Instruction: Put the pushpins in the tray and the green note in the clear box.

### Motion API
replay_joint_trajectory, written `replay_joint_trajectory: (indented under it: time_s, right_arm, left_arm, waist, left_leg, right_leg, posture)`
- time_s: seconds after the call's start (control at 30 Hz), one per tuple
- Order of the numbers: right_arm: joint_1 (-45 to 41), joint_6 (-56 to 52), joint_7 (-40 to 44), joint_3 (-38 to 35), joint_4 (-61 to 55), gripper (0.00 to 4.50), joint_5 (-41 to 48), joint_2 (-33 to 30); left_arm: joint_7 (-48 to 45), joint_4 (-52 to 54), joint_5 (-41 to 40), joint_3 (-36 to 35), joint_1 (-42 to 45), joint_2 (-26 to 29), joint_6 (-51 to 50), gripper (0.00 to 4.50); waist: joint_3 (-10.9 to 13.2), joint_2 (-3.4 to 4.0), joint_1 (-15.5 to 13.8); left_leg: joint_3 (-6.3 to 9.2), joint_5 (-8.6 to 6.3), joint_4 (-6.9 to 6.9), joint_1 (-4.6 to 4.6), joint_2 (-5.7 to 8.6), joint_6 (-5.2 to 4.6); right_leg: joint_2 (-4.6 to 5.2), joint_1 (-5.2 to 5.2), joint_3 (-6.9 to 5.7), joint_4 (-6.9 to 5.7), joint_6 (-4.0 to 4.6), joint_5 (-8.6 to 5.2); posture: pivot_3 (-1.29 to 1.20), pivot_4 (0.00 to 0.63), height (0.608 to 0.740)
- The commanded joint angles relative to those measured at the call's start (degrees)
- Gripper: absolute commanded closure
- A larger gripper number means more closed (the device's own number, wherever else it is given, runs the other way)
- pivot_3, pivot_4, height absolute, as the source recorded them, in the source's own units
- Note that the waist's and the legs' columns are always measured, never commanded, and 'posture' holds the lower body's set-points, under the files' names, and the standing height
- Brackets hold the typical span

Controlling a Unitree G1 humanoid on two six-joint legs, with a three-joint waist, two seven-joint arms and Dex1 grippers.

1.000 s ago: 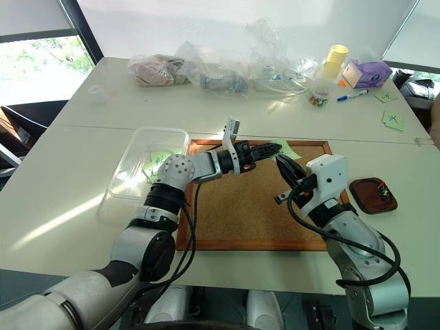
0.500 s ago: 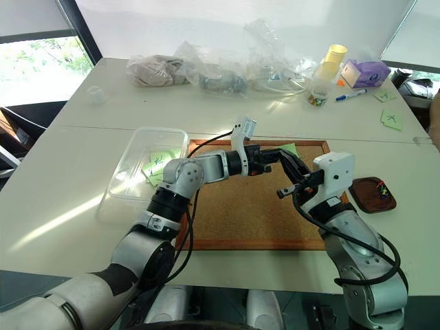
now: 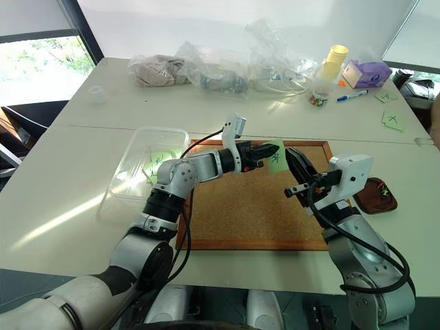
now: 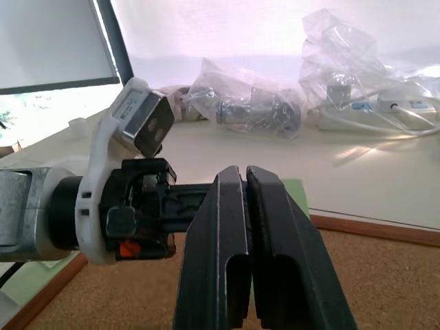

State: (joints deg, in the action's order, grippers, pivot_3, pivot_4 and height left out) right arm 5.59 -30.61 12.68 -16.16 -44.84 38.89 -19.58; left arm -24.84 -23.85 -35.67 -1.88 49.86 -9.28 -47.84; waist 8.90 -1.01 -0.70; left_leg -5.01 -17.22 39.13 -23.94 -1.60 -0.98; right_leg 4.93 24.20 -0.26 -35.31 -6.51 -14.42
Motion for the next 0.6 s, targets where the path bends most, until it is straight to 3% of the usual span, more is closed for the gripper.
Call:
replay_joint_trajectory:
  time_s: [0.03, 0.1, 0.3, 0.6]
  right_arm:
    - [-0.16, 2.05, -0.73, -2.84, -0.20, 4.50, 0.72, -0.04]
    - [-0.37, 3.12, -2.24, -5.16, 1.53, 4.50, -0.28, 0.30]
    - [-0.23, 4.96, -3.56, -9.77, 5.49, 4.50, -1.08, -0.30]
    - [-1.34, 2.99, -8.17, -14.12, 13.52, 4.50, -6.97, -3.61]
  left_arm:
    - [0.75, 6.75, -3.60, -3.00, 2.27, -0.88, -1.08, 4.47]
    - [2.66, 11.68, -4.64, -4.76, 3.14, 0.61, -1.83, 4.47]
    - [6.94, 29.95, -0.50, -2.29, 0.59, 13.62, -6.83, 4.47]
    - [6.30, 37.61, -13.43, -7.28, -3.02, 15.08, -17.69, 4.47]
  waist:
    - [0.00, -0.01, -0.01]
    - [0.00, -0.01, -0.03]
    - [-0.09, 0.16, 0.46]
    - [-0.10, 0.17, 0.02]
  left_leg:
    - [0.00, 0.00, 0.00, 0.00, 0.00, 0.00]
    - [0.01, 0.00, 0.01, -0.02, -0.01, 0.00]
    - [0.02, 0.07, 0.00, 0.07, -0.06, 0.12]
    - [0.26, 0.15, 0.09, 0.17, -0.08, 0.26]
  right_leg:
    - [0.00, 0.00, 0.00, 0.00, 0.00, 0.00]
    - [0.00, 0.01, 0.00, 0.00, -0.02, 0.01]
    - [-0.10, 0.00, 0.04, -0.12, -0.18, 0.10]
    - [-0.20, -0.35, 0.06, -0.04, -0.17, 0.10]
  posture:
    - [0.00, 0.150, 0.740]
    - [0.00, 0.150, 0.740]
    - [0.00, 0.150, 0.740]
    - [0.00, 0.150, 0.740]
